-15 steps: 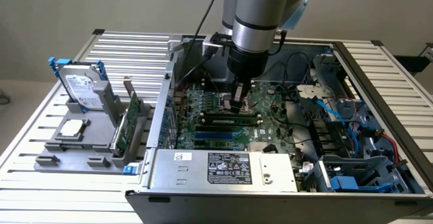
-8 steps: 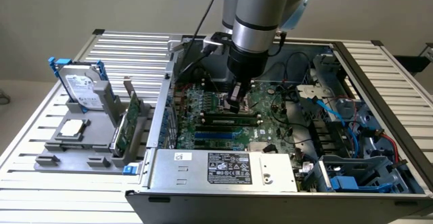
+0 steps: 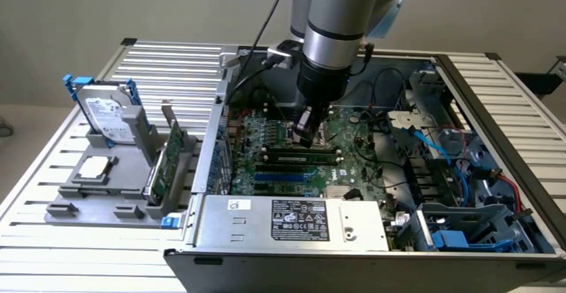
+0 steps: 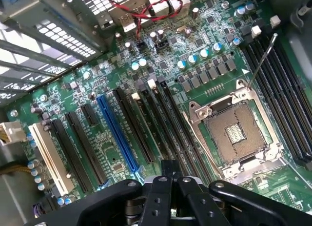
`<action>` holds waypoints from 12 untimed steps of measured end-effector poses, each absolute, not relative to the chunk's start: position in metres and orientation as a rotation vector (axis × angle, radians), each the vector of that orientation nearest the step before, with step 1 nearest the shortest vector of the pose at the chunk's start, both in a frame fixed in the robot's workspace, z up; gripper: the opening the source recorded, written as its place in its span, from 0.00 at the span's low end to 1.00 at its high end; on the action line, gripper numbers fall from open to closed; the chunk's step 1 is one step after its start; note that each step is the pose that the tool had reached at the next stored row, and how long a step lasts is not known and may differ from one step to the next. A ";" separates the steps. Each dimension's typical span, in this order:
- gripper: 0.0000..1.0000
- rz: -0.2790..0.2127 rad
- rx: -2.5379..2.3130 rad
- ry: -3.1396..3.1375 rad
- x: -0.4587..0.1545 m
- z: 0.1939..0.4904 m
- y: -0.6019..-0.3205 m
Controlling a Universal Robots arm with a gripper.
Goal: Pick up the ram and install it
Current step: 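Press down the ram until it locks into place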
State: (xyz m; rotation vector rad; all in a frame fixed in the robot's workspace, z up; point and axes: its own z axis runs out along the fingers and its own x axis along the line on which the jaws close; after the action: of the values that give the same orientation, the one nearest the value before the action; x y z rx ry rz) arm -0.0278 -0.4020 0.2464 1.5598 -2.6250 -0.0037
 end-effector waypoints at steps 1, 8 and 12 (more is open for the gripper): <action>0.11 -0.004 1.540 -2.637 -0.028 0.246 -0.402; 0.11 -0.011 1.394 -2.716 -0.028 0.246 -0.402; 0.11 -0.014 1.309 -2.758 -0.028 0.246 -0.402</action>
State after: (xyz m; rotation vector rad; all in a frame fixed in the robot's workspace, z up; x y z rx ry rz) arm -0.0277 -0.4020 0.2464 1.3092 -2.7580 -0.0136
